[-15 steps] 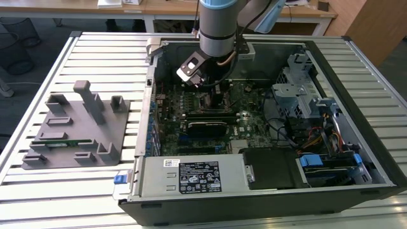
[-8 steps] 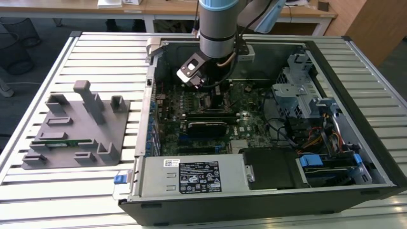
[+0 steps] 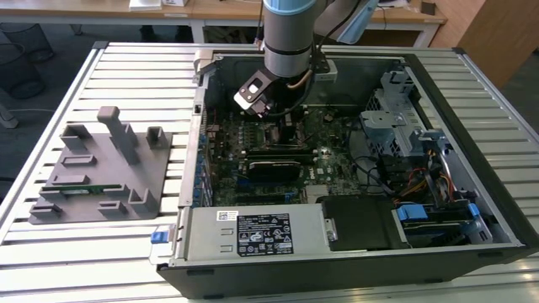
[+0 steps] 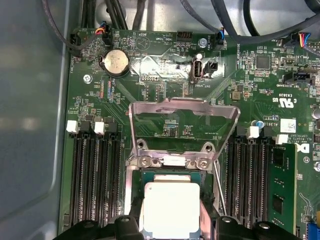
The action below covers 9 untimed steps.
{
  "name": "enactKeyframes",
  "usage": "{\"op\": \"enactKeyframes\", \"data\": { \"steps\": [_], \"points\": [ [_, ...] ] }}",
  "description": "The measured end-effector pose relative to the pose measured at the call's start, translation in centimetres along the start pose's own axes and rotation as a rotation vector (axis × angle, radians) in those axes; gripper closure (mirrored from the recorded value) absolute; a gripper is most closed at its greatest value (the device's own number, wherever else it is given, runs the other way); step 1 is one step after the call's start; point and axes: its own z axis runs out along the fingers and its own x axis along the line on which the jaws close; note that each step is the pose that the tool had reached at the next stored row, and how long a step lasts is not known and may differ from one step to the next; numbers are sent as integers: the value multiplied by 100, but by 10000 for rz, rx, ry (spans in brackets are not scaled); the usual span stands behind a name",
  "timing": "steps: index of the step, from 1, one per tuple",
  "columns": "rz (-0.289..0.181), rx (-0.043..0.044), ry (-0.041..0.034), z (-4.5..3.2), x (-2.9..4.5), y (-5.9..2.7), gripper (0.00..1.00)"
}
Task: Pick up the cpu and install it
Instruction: 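Place the cpu into insertion slot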
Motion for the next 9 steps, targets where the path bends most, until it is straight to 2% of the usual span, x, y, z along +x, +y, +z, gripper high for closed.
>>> {"op": "enactKeyframes", "data": {
  "steps": [1,2,3,4,9],
  "points": [
    [1,-1,4,1,1,0,47],
    [3,-22,42,8,7,4,47],
    [2,-17,29,-1,6,4,47],
    [2,-15,23,-5,7,4,40],
    [25,-9,13,-24,6,4,40]
  ]
}}
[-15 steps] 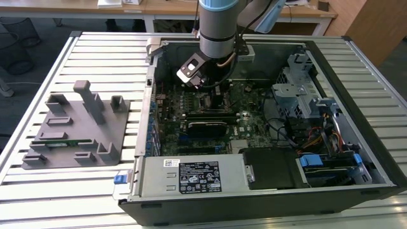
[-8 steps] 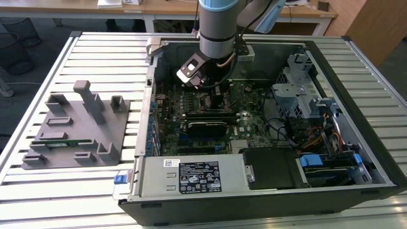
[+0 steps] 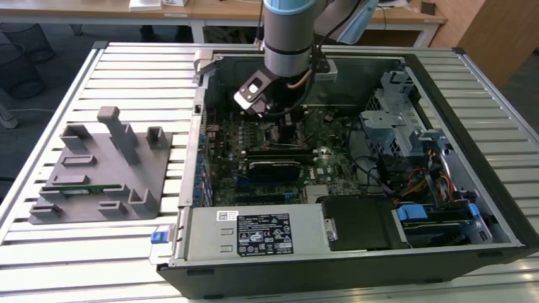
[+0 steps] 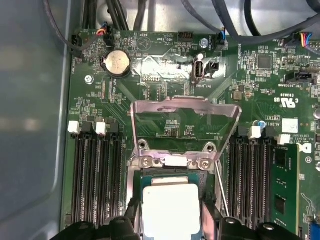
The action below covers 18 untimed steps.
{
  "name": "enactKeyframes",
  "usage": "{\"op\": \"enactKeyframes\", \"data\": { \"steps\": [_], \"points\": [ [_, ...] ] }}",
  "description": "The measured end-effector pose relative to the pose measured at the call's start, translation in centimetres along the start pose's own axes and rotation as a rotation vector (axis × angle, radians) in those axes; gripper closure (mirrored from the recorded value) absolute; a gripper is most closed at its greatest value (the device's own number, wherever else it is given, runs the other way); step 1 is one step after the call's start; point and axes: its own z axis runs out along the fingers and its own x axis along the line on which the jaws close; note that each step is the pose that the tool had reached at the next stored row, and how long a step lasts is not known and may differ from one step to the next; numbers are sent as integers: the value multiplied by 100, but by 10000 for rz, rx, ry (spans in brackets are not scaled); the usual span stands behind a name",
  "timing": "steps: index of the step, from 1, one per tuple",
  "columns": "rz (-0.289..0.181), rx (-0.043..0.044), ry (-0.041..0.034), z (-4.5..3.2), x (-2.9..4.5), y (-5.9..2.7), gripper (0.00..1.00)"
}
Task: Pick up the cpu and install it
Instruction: 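Place the cpu into insertion slot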
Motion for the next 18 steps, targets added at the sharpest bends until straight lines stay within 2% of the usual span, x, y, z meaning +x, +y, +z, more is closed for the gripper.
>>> {"op": "enactKeyframes", "data": {
  "steps": [3,10,13,14,18],
  "points": [
    [3,1,21,-34,1,1,40],
    [7,-2,117,-2,0,2,40],
    [6,1,118,-2,0,2,42],
    [6,-1,120,-4,0,3,47],
    [52,-3,121,-29,1,4,47]
  ]
}}
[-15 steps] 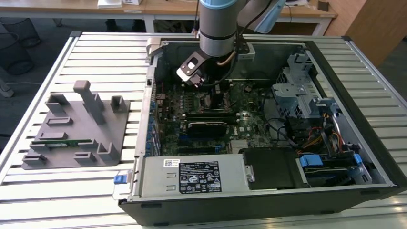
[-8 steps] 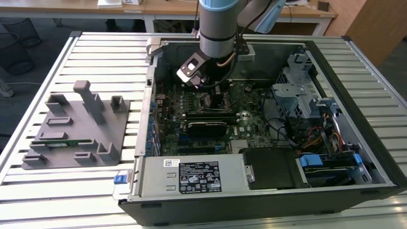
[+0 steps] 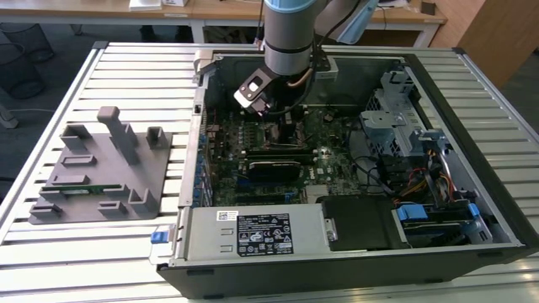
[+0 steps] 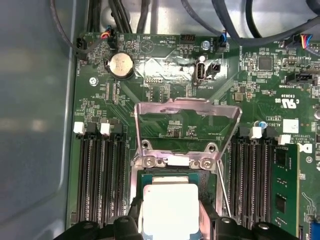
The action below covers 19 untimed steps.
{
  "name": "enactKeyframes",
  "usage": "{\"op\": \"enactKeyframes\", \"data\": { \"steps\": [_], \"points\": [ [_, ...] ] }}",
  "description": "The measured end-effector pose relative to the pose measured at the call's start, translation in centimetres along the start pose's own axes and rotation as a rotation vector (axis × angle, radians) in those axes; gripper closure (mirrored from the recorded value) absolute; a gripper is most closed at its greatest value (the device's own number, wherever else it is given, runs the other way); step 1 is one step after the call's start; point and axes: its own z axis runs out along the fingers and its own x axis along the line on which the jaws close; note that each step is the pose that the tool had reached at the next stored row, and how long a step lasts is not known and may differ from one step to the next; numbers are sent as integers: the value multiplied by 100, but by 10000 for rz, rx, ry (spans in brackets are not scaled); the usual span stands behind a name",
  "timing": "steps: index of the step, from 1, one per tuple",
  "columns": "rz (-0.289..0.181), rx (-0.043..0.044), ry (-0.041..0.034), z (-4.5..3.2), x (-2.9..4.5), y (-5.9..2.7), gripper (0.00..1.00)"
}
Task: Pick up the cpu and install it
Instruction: 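Place the cpu into insertion slot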
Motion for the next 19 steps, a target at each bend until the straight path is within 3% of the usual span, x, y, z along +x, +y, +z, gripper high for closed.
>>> {"op": "enactKeyframes", "data": {
  "steps": [6,19],
  "points": [
    [422,-5,-22,9,-2,-1,47],
    [354,-1,-22,43,-36,-4,47]
  ]
}}
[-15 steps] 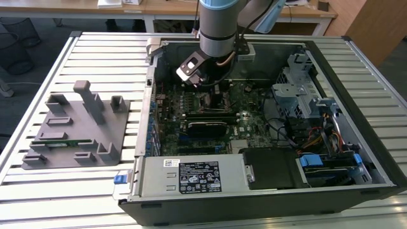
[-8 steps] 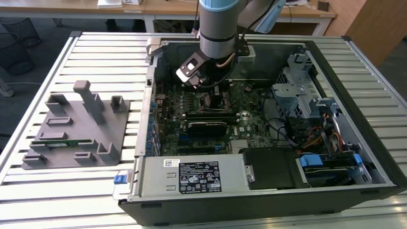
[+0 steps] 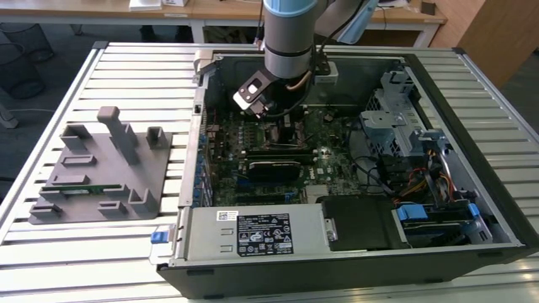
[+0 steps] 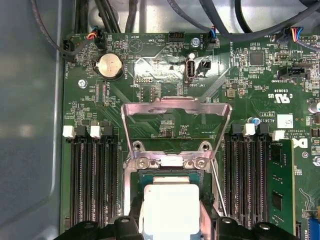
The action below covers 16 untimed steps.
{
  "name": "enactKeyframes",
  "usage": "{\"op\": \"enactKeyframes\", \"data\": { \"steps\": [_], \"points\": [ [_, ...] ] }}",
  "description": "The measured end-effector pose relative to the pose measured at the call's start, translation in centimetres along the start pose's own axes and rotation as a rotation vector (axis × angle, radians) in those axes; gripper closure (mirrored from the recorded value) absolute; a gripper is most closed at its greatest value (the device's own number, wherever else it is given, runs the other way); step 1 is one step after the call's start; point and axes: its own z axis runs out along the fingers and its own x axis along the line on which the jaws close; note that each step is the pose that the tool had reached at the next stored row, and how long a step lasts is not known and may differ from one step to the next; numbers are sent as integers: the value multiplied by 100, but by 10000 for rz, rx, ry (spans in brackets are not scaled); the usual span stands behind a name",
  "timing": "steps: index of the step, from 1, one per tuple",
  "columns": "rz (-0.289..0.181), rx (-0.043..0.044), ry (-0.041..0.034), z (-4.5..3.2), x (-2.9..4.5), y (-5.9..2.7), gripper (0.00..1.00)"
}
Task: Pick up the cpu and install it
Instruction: 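Place the cpu into insertion slot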
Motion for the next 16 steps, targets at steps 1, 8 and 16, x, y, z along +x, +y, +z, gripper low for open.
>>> {"op": "enactKeyframes", "data": {
  "steps": [1,8,16],
  "points": [
    [0,0,0,4,0,0,47],
    [-1,-2,3,14,1,0,47],
    [0,-3,3,7,1,0,40]
  ]
}}
